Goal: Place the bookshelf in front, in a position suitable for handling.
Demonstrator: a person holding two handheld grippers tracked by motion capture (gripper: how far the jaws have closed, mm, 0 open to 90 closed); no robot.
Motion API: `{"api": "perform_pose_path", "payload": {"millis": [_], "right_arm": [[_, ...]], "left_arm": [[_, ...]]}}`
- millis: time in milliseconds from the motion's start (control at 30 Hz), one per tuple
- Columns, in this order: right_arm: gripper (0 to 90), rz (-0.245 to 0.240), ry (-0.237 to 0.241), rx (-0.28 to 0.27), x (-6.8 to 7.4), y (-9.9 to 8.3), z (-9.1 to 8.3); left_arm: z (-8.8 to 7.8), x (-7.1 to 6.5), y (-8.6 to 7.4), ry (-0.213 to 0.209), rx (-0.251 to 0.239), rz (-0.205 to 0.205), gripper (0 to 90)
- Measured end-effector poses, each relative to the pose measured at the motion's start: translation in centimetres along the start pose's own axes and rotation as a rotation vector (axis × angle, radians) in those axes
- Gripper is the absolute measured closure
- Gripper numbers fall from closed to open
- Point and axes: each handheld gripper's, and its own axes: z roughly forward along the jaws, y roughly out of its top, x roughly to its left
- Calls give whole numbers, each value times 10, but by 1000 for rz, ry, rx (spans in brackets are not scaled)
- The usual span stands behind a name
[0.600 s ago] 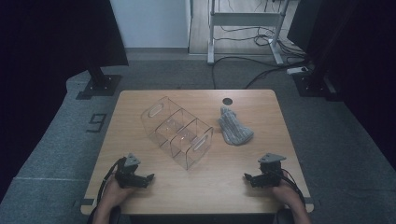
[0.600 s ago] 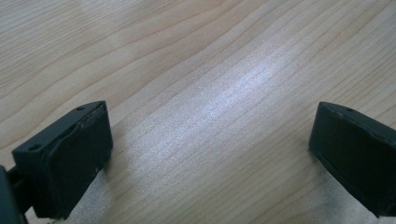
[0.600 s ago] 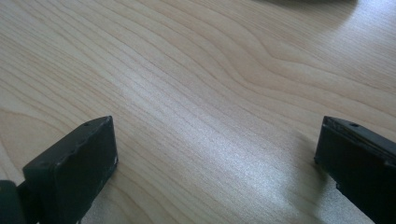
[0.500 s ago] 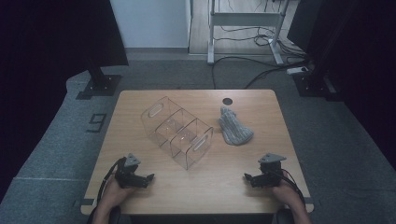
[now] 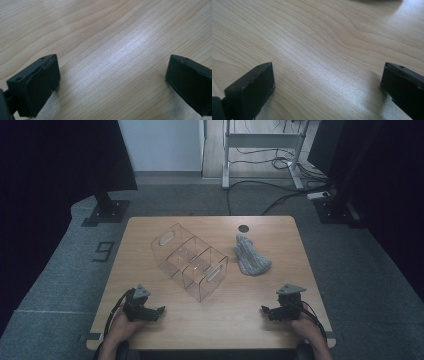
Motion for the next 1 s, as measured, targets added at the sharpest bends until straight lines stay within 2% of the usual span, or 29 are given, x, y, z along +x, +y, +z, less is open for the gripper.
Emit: {"api": "perform_pose_path", "payload": {"millis": [300,433,500,567,700,800,867,933,1000], "right_arm": [[0,6,-7,36,2,3,-1],[0,-4,3,73,2,4,-4],[0,-27,6,99,1,5,-7],[0,-29,6,104,1,6,-7],[0,-23,8,83,2,9,-12],[0,12,13,21,2,13,-22],[0,21,12,10,2,14,-23],[0,55,45,-7,1,17,-28],[0,62,50,-8,1,19,-30]], "left_arm": [[0,0,0,0,0,0,0],[0,0,0,0,0,0,0],[0,0,0,0,0,0,0],[0,0,0,0,0,0,0],[0,0,0,0,0,0,0],[0,0,0,0,0,-1,0],[0,0,0,1,0,-1,0],[0,0,0,1,0,-1,0],[0,0,0,1,0,-1,0]]}}
